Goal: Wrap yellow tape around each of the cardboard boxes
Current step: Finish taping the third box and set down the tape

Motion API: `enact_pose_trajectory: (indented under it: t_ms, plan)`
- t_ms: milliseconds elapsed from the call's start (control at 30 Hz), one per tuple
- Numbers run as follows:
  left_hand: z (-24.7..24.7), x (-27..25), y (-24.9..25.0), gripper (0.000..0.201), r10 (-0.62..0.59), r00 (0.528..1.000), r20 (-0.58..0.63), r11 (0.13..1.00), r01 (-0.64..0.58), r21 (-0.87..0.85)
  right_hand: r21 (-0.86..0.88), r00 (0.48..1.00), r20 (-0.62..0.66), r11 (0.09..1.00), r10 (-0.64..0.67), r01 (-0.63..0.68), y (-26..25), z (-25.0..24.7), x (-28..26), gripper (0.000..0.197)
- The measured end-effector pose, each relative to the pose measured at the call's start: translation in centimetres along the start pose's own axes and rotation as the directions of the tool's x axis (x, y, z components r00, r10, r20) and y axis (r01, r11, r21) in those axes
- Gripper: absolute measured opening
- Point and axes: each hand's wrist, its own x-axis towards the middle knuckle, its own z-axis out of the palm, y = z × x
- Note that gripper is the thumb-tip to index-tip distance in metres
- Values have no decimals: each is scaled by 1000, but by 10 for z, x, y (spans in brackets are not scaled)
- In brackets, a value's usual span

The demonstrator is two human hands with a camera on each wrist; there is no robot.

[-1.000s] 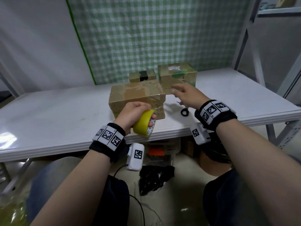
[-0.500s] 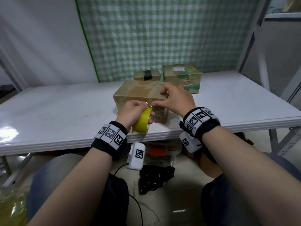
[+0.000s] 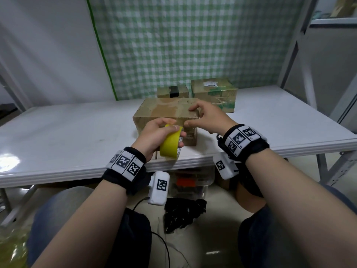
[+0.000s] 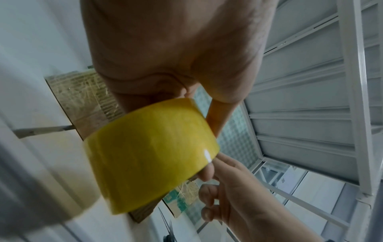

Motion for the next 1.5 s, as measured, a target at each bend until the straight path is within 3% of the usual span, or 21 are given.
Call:
enact_pose_trajectory:
  t_ms: [167,400,467,567,667,733,867,967,1067,1233,1400,1500]
  plan:
    - [1,2,-2,33,-19,998,-60,1000,19,2,-199,984,-176,978,30,-65,-4,14,-2,55]
    - [-2,3,-3,33,-13,998,-69,1000,14,9,-293,986,-162,952,36,-83,-1,39,6,73]
    - [-2,3,-2,33,-11,998,-67,1000,11,-1,-267,995,-86,961,47,-69,0,33,7,72]
    - [0,0,1,35,14,1000,-22,999,-15,-50,-82,999,34,996,39,-36,-4,7,7,57]
    - [7,-5,5,31,79,996,38,995,-76,-56,53,995,-22,994,96,-95,-13,-20,-1,32]
    - [13,-6,7,31,118,990,71,991,-113,-66,142,993,-40,984,112,-106,-13,-29,-5,37]
    - [22,-3,6,32,205,977,67,978,-200,-64,256,995,93,965,33,-56,-19,-21,-17,33]
    - [27,-3,6,33,251,966,57,968,-249,-39,336,999,8,940,51,-50,-23,-17,-15,24]
    - [31,-3,7,49,230,970,80,973,-229,-22,334,996,-74,942,44,-17,-25,-13,-12,14]
    - [35,0,8,87,144,981,127,989,-145,-3,118,988,-150,991,-48,66,-25,-10,-3,26]
    - [35,7,10,68,117,988,105,986,-103,-134,155,965,-257,983,-50,93,-28,-19,8,15]
    - [34,6,10,65,113,991,76,978,-98,-184,145,968,-246,985,-60,97,-30,-24,17,14]
